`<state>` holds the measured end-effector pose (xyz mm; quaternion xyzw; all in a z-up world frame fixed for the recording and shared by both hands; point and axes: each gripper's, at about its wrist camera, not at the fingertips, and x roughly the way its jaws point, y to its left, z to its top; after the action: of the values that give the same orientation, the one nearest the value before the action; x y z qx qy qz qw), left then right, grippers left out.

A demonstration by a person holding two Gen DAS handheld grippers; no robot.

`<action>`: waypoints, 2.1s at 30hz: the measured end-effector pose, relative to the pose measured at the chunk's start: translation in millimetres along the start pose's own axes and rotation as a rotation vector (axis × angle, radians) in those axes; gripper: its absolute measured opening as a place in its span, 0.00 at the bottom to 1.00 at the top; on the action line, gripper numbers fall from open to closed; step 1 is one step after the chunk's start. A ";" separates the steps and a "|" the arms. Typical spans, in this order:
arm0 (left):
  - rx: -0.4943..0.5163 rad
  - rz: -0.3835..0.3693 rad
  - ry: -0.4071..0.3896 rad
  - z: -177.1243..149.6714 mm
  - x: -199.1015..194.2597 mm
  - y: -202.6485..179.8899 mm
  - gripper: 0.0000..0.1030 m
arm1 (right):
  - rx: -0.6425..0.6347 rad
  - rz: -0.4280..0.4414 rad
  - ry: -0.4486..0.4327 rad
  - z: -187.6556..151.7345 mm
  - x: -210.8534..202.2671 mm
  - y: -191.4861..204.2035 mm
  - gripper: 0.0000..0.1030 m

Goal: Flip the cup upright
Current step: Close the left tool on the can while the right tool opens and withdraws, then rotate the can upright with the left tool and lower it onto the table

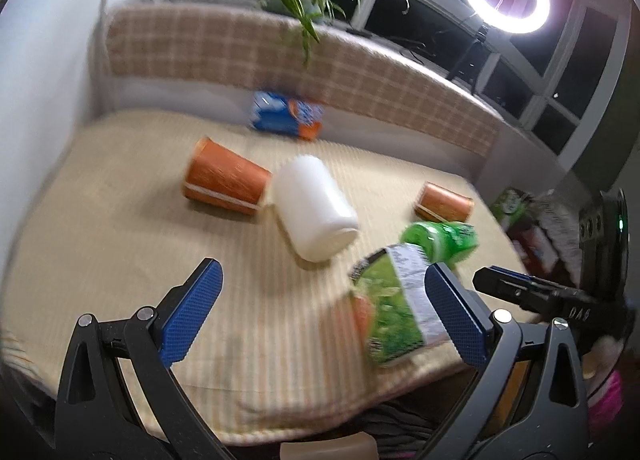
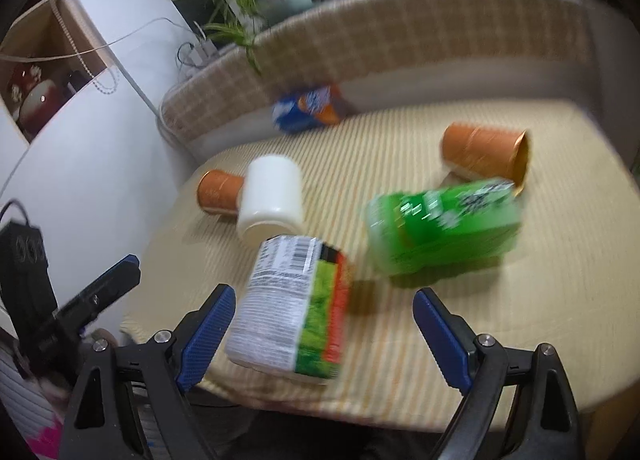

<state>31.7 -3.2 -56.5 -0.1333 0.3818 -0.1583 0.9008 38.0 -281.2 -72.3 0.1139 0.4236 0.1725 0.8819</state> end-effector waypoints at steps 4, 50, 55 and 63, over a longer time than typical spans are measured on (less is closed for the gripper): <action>-0.074 -0.095 0.080 4.8 15.0 2.3 1.00 | -0.019 -0.070 -0.053 -3.8 -16.1 -7.8 0.90; -0.378 -0.370 0.476 -8.6 131.9 -2.9 0.76 | 0.158 -0.160 -0.072 -22.6 -33.0 -72.3 0.90; -0.311 -0.333 0.411 -6.1 119.1 -10.7 0.76 | 0.164 -0.165 -0.073 -23.8 -32.8 -73.8 0.90; -0.145 -0.250 0.292 -6.1 94.3 -28.7 0.75 | 0.167 -0.161 -0.066 -23.5 -29.4 -74.6 0.90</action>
<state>84.1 -66.6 -111.1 -0.2200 0.4993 -0.2585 0.7971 17.9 -359.9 -91.8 0.1581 0.4150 0.0614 0.8939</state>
